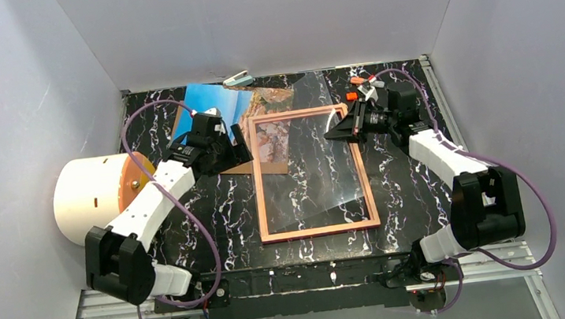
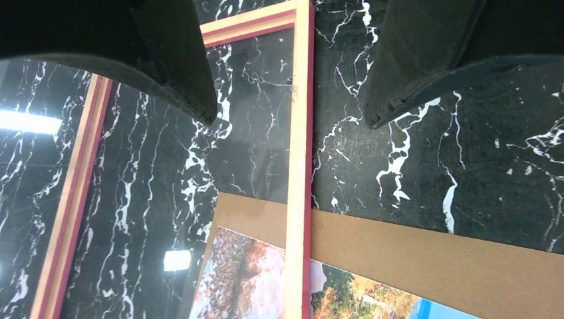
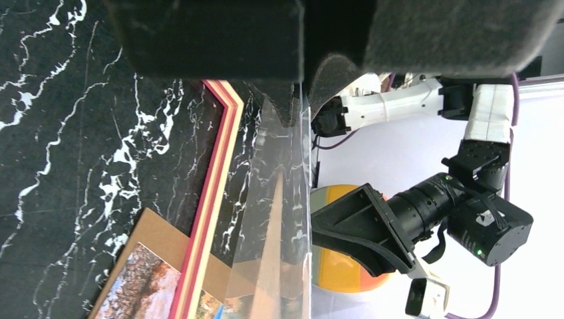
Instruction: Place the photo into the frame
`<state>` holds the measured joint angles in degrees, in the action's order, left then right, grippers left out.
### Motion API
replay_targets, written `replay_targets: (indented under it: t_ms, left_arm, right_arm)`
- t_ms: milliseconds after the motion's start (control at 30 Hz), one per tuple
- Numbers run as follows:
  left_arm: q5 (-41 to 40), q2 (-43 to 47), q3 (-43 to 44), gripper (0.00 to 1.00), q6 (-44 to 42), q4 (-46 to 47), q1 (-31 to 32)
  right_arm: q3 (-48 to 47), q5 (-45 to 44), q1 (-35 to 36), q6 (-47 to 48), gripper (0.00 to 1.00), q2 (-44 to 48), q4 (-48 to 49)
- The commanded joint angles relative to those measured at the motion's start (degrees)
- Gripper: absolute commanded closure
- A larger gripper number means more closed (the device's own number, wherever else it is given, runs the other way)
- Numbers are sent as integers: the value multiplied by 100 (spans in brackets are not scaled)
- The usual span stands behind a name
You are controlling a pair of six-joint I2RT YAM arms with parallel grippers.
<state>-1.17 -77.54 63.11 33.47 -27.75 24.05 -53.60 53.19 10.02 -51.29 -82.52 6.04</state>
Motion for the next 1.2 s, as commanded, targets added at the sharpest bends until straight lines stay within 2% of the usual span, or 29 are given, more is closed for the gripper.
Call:
replay_targets:
  t_ms: [0,200,367,467,567,833,1033,1167]
  left_arm:
    - [555,-238,-214,23,4,336,-189]
    - [1058,-666,-468,24,87,877,-312]
    - [1163,-994,-485,28,44,1091,-362]
    - [1211,-1225,-439,35,-26,1146,-383]
    - [1118,-1407,-405,45,-105,1173,-400]
    - [869,-1758,-322,53,-314,1177,-401]
    - [1061,-2049,-326,66,-302,1334,-401]
    - [1094,-2135,-294,69,-273,1392,-401]
  right_arm:
    - [159,-77,-60,462,99,55,54]
    - [128,-226,-106,653,99,84,2]
    - [257,-244,-147,664,99,17,-5]
    - [363,-240,-156,630,99,-21,91]
    - [377,-198,-163,621,99,-52,141]
    - [400,67,-159,618,99,-49,477]
    - [509,346,-154,624,99,74,860]
    - [556,381,-162,756,99,104,887]
